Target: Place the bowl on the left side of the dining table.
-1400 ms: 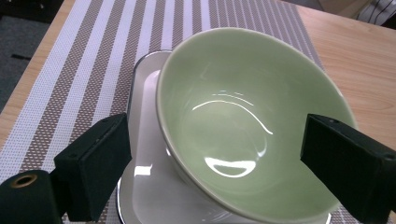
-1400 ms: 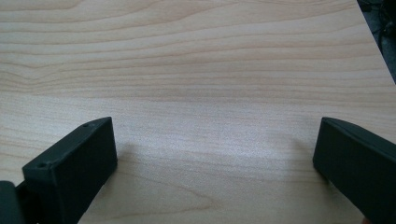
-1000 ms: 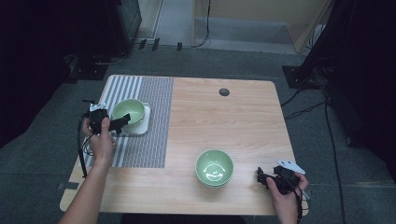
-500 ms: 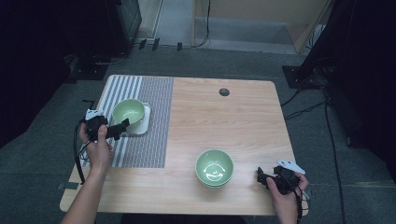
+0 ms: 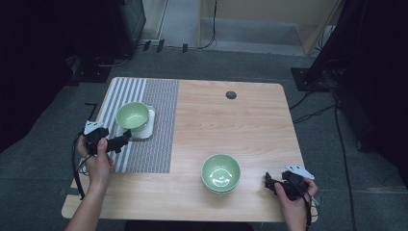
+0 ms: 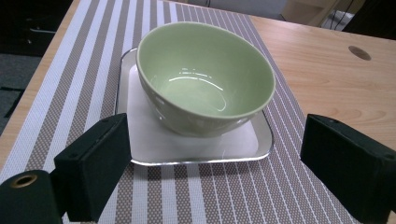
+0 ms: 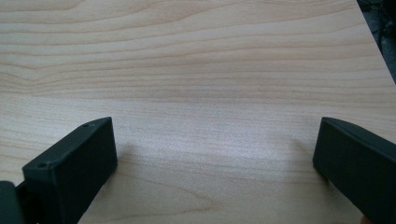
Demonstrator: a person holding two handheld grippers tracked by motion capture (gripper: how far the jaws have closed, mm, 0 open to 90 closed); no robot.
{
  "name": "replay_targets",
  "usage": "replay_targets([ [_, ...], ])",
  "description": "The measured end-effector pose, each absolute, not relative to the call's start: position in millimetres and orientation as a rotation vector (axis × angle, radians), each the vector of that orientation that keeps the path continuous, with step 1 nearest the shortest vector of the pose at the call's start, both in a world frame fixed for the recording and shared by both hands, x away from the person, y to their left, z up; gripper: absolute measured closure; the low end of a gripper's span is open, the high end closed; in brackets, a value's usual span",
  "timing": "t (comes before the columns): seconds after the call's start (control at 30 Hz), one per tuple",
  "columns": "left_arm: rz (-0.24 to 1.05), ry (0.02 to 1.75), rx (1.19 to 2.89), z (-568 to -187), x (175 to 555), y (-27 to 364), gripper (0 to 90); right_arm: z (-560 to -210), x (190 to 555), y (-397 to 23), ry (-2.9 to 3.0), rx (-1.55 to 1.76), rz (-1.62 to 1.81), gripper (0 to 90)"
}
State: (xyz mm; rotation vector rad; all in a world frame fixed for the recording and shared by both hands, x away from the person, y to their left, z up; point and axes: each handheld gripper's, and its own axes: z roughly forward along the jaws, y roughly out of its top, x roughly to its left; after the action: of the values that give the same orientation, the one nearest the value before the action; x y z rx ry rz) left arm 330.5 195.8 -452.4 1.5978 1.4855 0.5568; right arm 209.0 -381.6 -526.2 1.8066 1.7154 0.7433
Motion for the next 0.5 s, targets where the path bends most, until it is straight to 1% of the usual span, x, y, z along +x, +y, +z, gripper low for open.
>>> replay_targets([
  [0.37,0.557,1.489,1.608,-460.7,310.2,196.3,8.3,-526.2,209.1,-381.5,1.715,1.808,0.744,0.0],
  [0.5,0.575,1.484,1.621,-460.7,304.2,198.4,8.3,-526.2,209.1,-381.5,1.714,1.808,0.744,0.0],
])
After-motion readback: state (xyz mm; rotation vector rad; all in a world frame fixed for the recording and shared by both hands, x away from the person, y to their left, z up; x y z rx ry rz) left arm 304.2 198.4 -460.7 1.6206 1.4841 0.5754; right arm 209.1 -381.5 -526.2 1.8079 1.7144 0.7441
